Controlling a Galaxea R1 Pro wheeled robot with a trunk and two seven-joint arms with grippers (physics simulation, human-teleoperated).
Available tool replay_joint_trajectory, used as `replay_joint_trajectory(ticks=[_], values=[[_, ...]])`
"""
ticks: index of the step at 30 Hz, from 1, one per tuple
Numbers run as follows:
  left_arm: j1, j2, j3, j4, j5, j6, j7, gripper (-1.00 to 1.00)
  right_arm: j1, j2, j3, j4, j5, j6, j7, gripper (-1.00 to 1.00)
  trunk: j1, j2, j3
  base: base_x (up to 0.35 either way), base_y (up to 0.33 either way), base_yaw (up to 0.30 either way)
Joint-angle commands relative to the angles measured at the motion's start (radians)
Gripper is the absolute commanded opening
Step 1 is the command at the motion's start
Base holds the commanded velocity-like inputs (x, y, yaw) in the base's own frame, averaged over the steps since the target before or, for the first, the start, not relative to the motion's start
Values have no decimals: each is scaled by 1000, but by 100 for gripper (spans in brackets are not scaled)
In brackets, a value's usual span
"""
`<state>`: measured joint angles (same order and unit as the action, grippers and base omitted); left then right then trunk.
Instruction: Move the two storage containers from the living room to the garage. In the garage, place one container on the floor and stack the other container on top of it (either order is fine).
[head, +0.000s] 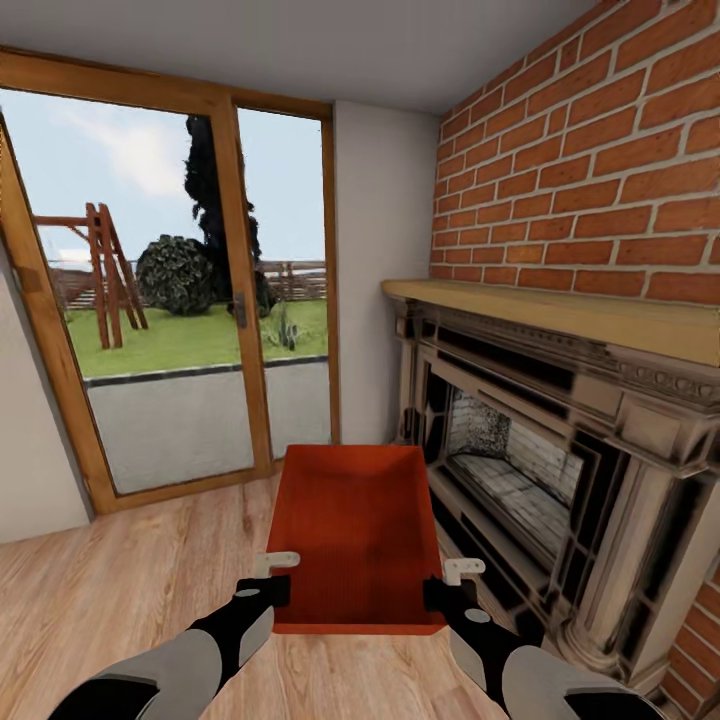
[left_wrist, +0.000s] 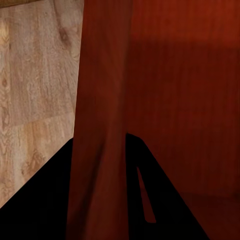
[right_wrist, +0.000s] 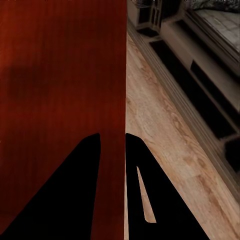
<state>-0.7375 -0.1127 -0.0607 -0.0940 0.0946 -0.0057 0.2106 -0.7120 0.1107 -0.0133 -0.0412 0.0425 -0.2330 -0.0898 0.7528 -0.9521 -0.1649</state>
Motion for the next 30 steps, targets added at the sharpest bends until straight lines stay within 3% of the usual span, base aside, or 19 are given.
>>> replay_joint_trajectory(ticks=[1, 30], values=[[0, 7, 9, 4, 17, 0, 7, -100, -1, -2, -7, -2, 6, -48, -7, -100, 0, -1, 0, 0, 0, 0], [0, 7, 8, 4, 17, 0, 7, -100, -1, -4, -7, -2, 8, -48, -7, -100, 0, -1, 47, 0, 0, 0]])
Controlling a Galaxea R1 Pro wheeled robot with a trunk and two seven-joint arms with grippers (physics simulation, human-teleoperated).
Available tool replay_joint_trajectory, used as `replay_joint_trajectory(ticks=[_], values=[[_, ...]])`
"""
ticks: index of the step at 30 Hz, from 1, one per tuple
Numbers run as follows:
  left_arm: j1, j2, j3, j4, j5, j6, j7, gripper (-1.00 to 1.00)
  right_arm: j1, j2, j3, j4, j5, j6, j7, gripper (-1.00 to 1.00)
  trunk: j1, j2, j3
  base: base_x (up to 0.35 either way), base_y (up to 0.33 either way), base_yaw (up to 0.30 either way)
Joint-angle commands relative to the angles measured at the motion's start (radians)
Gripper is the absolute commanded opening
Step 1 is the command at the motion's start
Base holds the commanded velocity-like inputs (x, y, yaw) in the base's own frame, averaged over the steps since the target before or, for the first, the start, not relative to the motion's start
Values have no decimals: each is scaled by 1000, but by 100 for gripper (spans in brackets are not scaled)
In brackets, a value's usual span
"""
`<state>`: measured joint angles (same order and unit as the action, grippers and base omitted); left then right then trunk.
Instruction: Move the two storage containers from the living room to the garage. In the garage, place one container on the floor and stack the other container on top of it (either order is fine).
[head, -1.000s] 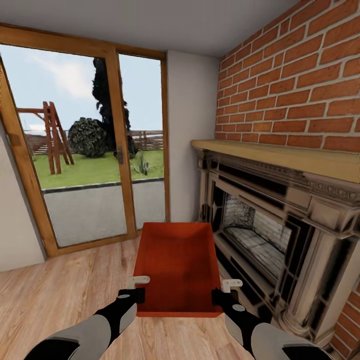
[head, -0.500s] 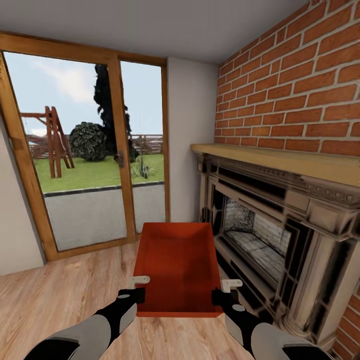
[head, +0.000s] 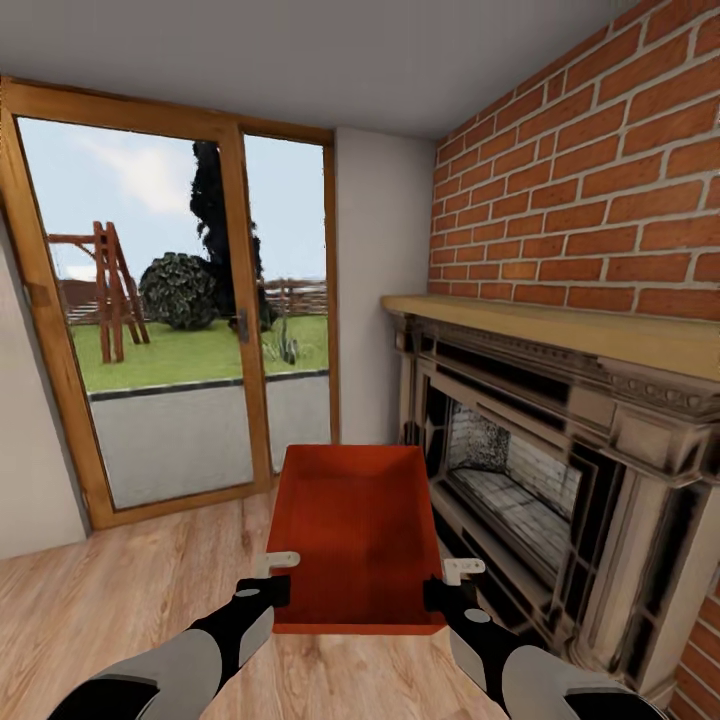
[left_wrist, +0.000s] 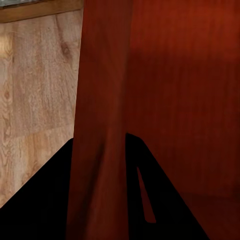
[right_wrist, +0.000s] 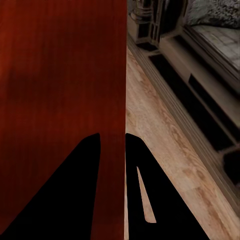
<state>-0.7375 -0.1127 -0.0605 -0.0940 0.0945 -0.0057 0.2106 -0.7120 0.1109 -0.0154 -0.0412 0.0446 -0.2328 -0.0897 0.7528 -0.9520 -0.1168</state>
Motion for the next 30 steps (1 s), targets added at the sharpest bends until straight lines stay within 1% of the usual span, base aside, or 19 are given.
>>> replay_joint_trajectory(ticks=[1, 27, 30], values=[[0, 7, 8, 3, 18, 0, 7, -100, -1, -4, -5, -2, 6, -48, -6, -100, 0, -1, -1, 0, 0, 0], [0, 7, 8, 3, 18, 0, 7, -100, -1, -5, -5, -2, 0, -48, -7, -100, 0, -1, 1, 0, 0, 0], [0, 7, 8, 3, 18, 0, 7, -100, -1, -6, -5, -2, 1, -48, -6, -100, 0, -1, 1, 0, 0, 73]])
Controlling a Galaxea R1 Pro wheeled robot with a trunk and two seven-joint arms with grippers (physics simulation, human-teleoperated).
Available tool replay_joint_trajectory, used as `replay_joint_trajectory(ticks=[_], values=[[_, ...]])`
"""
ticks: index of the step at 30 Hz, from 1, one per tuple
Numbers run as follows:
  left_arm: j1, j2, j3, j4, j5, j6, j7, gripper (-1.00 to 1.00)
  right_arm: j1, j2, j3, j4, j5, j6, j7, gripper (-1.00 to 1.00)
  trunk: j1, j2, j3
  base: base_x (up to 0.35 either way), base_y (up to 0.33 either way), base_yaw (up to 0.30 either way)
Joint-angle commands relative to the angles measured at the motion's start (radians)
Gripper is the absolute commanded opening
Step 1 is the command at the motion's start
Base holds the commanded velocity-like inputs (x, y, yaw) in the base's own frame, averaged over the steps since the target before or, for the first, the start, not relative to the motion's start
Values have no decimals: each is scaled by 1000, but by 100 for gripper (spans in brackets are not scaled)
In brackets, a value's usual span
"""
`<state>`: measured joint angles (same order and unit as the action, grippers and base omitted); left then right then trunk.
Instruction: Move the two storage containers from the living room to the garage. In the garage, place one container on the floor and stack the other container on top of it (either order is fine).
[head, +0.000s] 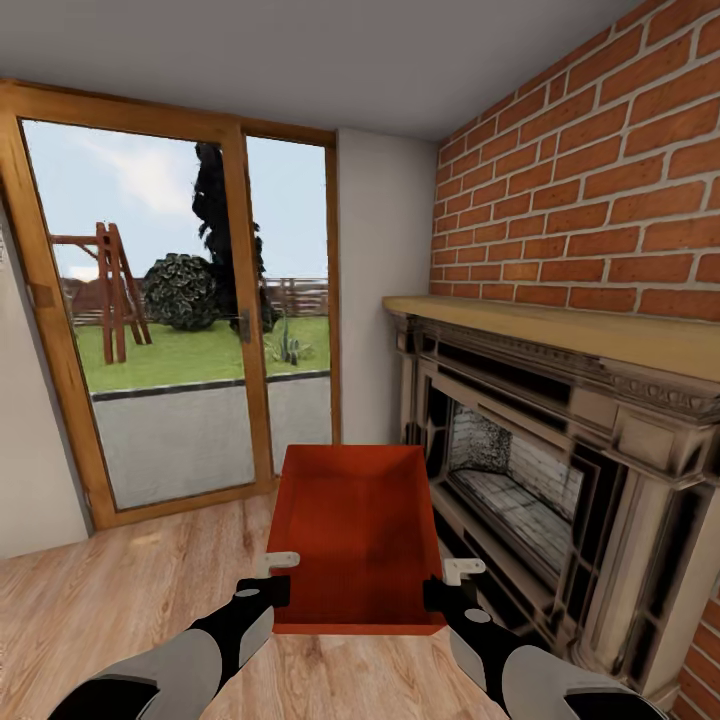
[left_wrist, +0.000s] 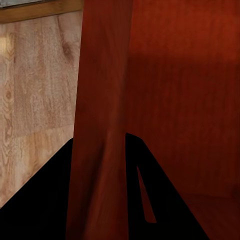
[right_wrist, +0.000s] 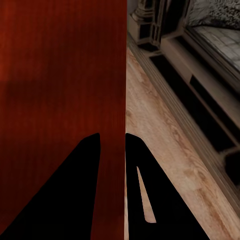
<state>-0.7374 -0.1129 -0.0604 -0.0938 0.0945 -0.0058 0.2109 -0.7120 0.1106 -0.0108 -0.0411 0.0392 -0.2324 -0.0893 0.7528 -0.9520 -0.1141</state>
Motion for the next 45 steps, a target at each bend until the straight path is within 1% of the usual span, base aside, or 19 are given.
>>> replay_joint_trajectory(ticks=[1, 45], values=[[0, 7, 8, 3, 18, 0, 7, -100, -1, -6, -9, -2, 7, -48, -6, -100, 0, -1, -2, 0, 0, 177], [0, 7, 8, 3, 18, 0, 7, -100, -1, -6, -9, -2, 13, -48, 3, -100, 0, -1, 19, 0, 0, 293]])
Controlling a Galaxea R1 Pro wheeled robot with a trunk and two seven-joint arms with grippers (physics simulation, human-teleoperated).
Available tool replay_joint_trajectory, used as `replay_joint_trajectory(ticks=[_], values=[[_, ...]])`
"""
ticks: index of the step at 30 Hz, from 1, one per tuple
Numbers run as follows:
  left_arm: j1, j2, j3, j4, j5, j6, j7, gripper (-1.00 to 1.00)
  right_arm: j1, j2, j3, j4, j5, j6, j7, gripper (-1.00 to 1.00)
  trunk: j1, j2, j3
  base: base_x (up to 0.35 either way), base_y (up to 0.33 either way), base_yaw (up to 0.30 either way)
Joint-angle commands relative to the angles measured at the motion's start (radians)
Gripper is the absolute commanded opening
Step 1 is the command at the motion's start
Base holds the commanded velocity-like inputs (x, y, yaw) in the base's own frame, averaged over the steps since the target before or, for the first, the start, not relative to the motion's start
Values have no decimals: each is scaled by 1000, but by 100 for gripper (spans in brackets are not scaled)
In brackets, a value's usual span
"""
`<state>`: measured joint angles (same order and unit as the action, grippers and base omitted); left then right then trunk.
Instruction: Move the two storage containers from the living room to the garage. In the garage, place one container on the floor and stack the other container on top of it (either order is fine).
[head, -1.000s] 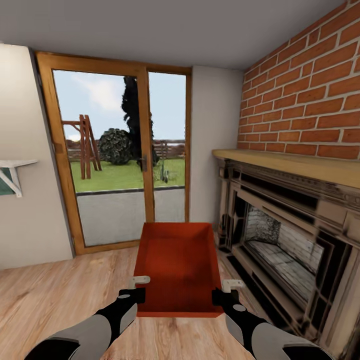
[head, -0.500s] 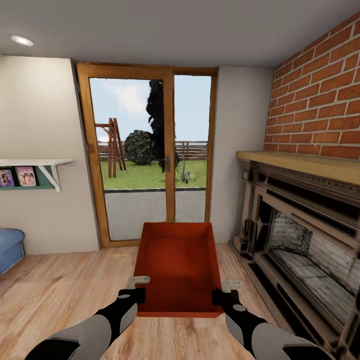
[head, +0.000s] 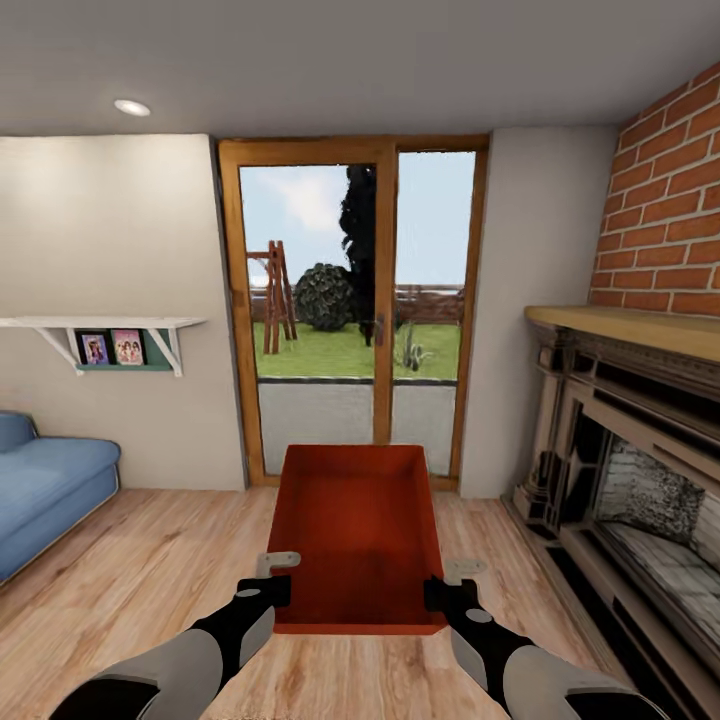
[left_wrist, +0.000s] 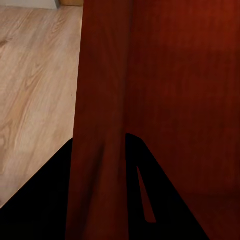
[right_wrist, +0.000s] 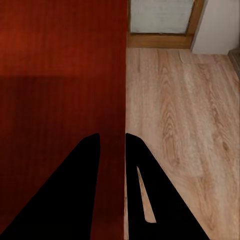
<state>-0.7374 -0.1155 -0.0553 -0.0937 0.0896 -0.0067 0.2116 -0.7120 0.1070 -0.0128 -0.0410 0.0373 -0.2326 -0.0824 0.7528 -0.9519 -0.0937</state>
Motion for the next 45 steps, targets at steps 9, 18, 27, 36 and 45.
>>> replay_joint_trajectory(ticks=[9, 18, 27, 36, 45], values=[[0, 10, 3, 3, 22, 1, 6, -100, -1, -2, -7, -2, 15, -48, -3, -100, 0, -1, 3, 0, 0, 298], [0, 10, 3, 3, 22, 1, 6, -100, -1, -3, -6, -2, 15, -48, -3, -100, 0, -1, 4, 0, 0, 299], [0, 10, 3, 3, 22, 1, 6, -100, -1, -3, -6, -2, 15, -47, -2, -100, 0, -1, 4, 0, 0, 300], [0, 10, 3, 3, 22, 1, 6, -100, -1, -3, -6, -2, 15, -48, -2, -100, 0, -1, 4, 0, 0, 300], [0, 10, 3, 3, 22, 1, 6, -100, -1, -3, -6, -2, 15, -48, -2, -100, 0, -1, 4, 0, 0, 300]])
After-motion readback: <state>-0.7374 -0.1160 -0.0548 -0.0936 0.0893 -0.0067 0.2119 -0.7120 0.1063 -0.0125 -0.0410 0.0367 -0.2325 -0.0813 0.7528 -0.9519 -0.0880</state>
